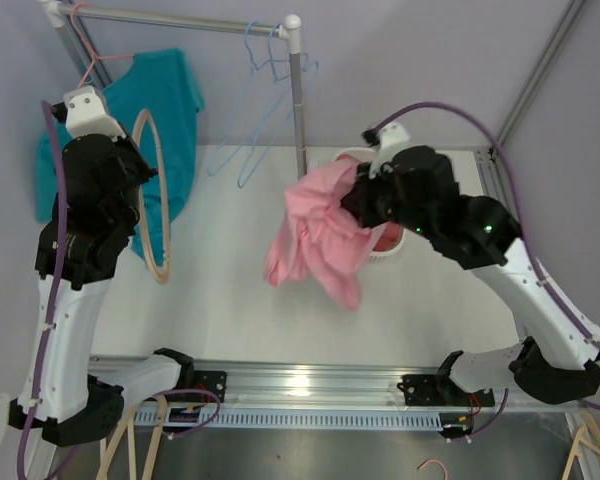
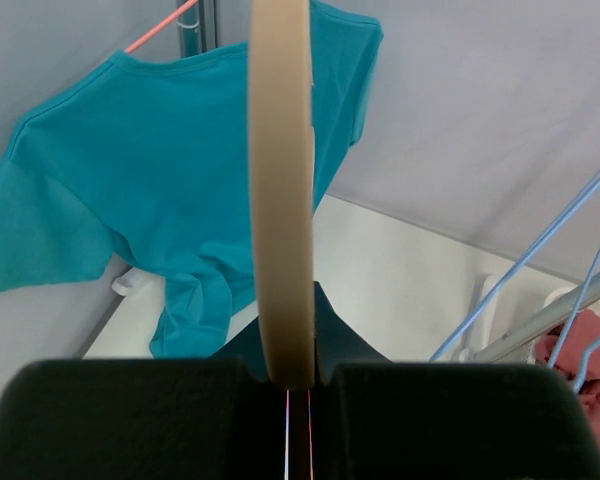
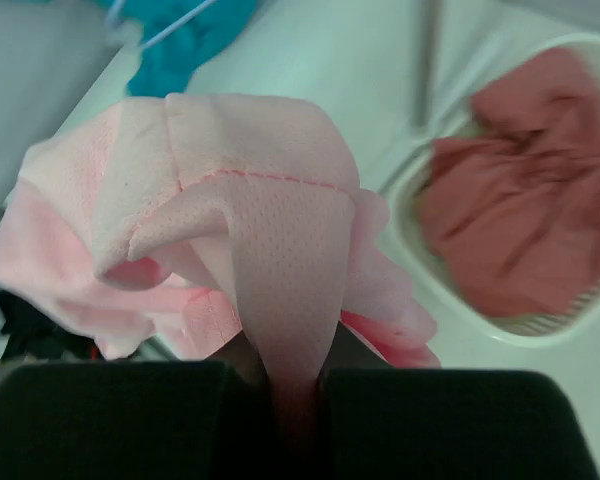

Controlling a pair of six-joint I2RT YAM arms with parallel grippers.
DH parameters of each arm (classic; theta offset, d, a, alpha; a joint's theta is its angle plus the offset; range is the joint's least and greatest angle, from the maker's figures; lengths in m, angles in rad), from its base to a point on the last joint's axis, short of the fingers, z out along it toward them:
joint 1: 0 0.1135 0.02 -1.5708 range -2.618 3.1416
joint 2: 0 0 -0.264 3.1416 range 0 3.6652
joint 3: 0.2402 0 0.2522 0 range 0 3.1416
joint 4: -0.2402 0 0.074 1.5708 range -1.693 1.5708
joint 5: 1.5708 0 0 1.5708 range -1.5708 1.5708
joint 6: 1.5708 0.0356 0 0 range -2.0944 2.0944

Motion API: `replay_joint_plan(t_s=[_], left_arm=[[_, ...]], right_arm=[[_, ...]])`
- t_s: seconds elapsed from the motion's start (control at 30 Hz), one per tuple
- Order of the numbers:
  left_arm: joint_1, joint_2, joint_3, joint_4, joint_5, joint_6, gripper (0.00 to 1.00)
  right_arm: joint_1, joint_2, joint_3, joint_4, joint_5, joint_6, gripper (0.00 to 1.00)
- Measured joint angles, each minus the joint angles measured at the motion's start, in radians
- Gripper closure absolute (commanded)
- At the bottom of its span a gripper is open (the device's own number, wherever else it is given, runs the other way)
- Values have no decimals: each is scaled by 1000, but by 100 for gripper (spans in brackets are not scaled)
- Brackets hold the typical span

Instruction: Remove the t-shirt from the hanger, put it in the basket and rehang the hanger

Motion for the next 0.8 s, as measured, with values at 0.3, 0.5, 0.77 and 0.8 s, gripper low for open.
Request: replay_joint_plan(t_s=[0.3,0.5,0.77,0.8], left_arm=[[46,89,68,40,34,9,99],[99,128,111,90,85,30,99],[169,227,134,153,253,53,99],[175,241,141,153,272,53,99]], right_arm=[[-287,135,155,-45,104,-32,100],[-485,357,202,-13,13,-38,100],[-558,661,215,64,-47,-30,100],[-558,728,244,62,-54,-31,100]])
